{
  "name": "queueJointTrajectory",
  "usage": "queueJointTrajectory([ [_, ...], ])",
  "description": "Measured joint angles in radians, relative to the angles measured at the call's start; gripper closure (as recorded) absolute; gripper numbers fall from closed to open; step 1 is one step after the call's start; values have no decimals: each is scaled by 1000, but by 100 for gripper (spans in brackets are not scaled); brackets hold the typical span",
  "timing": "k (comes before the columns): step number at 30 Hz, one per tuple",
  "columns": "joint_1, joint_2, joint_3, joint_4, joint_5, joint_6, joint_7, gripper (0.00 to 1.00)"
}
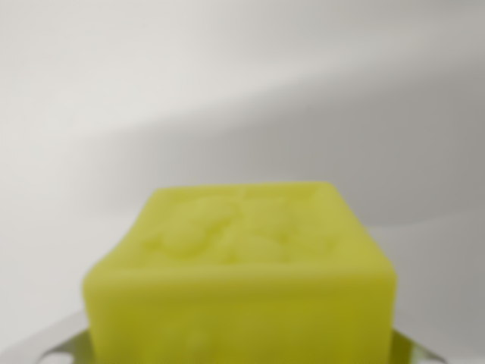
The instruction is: Pick yellow cube
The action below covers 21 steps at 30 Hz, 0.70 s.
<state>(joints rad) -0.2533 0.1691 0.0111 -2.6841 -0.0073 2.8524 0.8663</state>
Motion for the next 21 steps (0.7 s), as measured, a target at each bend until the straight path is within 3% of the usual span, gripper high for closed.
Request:
queueJointTrajectory([
  [21,1,-170,0,-11,7,-159,-5,100],
])
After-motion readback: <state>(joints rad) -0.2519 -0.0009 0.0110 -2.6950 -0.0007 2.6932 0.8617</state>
